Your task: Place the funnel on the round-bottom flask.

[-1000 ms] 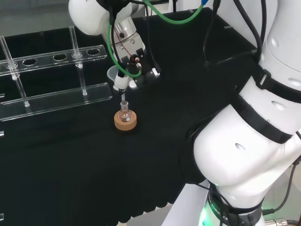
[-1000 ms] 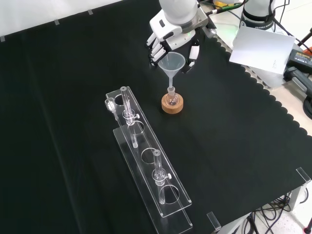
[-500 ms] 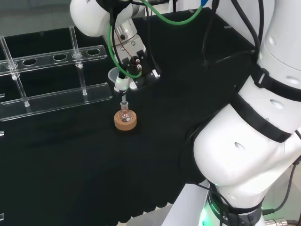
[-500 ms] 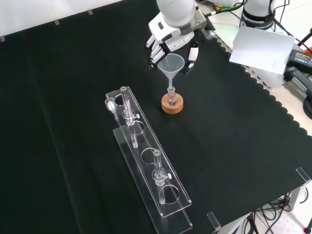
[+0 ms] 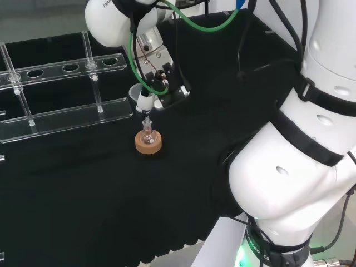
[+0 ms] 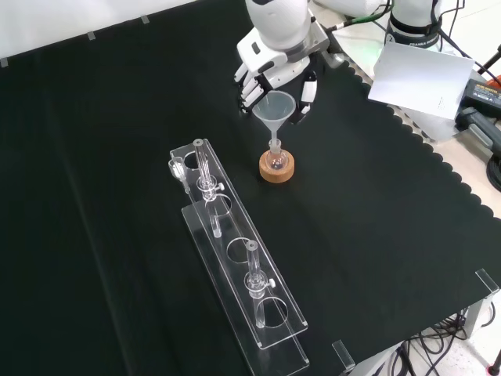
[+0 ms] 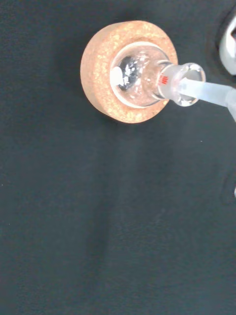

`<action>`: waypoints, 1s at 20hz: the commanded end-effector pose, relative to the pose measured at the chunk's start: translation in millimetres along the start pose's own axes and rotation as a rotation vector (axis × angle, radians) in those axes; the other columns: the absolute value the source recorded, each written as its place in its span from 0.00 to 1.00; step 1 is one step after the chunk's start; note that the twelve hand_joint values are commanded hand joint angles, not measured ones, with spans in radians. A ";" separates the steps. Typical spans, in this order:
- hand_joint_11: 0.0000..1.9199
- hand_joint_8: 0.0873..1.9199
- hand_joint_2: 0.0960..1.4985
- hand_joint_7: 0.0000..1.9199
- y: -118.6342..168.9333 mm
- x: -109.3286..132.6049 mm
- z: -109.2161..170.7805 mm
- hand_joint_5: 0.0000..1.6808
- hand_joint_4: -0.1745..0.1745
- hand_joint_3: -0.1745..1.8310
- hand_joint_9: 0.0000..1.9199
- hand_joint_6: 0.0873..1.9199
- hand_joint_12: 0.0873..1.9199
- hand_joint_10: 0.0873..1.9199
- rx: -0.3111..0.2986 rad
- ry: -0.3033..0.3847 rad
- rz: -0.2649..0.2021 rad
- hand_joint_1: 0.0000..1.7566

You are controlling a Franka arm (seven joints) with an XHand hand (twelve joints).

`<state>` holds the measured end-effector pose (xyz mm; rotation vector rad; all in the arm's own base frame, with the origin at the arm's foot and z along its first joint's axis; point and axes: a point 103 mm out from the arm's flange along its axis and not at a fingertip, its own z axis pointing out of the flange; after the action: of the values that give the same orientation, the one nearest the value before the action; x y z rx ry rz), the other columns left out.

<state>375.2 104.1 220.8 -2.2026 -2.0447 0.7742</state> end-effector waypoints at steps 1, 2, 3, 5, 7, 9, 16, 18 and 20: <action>0.30 0.32 0.50 0.32 4.6 0.7 9.1 0.50 0.57 0.36 0.45 0.35 0.60 0.19 0.013 0.003 -0.003 0.49; 0.30 0.32 0.50 0.32 5.0 1.2 10.0 0.50 0.57 0.36 0.45 0.35 0.60 0.19 0.014 0.000 -0.003 0.49; 0.30 0.32 0.50 0.32 5.5 1.7 11.1 0.50 0.57 0.36 0.45 0.35 0.60 0.19 0.017 -0.002 -0.004 0.49; 0.30 0.32 0.50 0.32 5.7 1.6 12.4 0.50 0.57 0.36 0.45 0.35 0.61 0.19 0.019 -0.001 -0.005 0.49; 0.30 0.32 0.50 0.32 5.7 1.6 13.0 0.50 0.56 0.36 0.45 0.35 0.61 0.19 0.019 0.001 -0.006 0.49; 0.30 0.32 0.50 0.32 6.0 2.0 13.8 0.50 0.56 0.36 0.45 0.35 0.61 0.19 0.020 -0.001 -0.007 0.49; 0.30 0.32 0.50 0.32 6.8 3.5 16.0 0.49 0.56 0.36 0.45 0.35 0.61 0.19 0.027 -0.002 -0.014 0.49; 0.30 0.32 0.50 0.32 6.7 3.9 16.6 0.49 0.55 0.36 0.45 0.35 0.61 0.19 0.029 -0.002 -0.017 0.49; 0.30 0.32 0.50 0.32 6.8 5.5 17.4 0.49 0.55 0.36 0.44 0.35 0.61 0.19 0.031 -0.008 -0.021 0.49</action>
<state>378.0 91.2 206.3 -2.2036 -2.0002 0.7908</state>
